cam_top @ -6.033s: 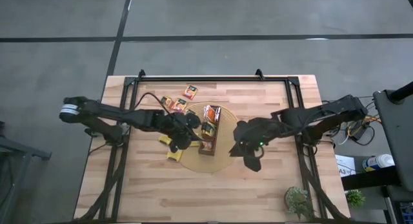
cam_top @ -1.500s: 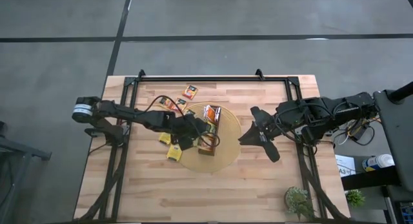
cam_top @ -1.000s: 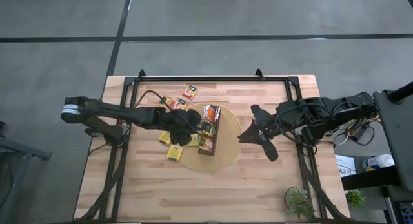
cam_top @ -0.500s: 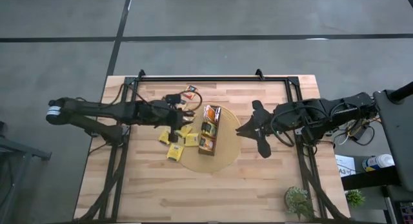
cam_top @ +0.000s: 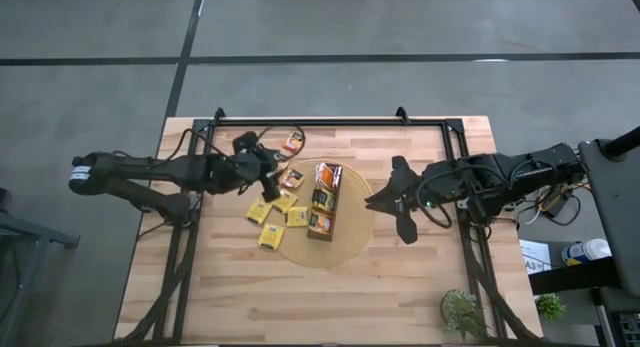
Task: Pick & Place Tea
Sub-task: Put the orange tea bag into the bottom section of the wooden organizer
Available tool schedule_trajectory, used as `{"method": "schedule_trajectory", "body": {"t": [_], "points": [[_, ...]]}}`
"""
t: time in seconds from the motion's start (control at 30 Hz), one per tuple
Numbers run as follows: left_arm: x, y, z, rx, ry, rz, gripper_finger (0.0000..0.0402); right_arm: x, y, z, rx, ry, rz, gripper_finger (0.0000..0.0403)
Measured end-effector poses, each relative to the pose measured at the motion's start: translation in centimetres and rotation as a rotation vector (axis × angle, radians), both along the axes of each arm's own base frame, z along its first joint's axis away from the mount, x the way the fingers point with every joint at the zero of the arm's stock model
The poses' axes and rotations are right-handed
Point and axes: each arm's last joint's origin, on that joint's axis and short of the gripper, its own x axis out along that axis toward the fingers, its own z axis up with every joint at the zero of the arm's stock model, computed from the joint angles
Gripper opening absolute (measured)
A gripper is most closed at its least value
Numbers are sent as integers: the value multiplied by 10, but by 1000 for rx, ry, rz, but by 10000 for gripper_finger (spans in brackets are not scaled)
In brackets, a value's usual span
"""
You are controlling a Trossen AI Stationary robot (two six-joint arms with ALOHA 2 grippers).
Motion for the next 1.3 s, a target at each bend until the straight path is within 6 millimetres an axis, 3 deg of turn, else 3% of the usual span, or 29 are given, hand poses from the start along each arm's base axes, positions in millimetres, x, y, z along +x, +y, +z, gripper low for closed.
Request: {"method": "schedule_trajectory", "body": {"t": [0.27, 0.5, 0.7, 0.9, 1.3], "points": [[-18, 49, -4, -314, -52, 311, 237, 0, -1, -4, 31, 11, -46, 57], [-39, 93, -6, -441, -64, 509, 236, 1, -2, -4, 21, 9, -84, 57], [-50, 125, -22, -567, -31, 613, 236, 1, -13, -8, 57, 28, -216, 57], [-43, 152, -48, -687, 106, 662, 236, 2, -18, -9, 53, 41, -233, 57], [-22, 190, -91, -764, 381, 740, 236, 2, -18, -9, 58, 43, -235, 57]]}}
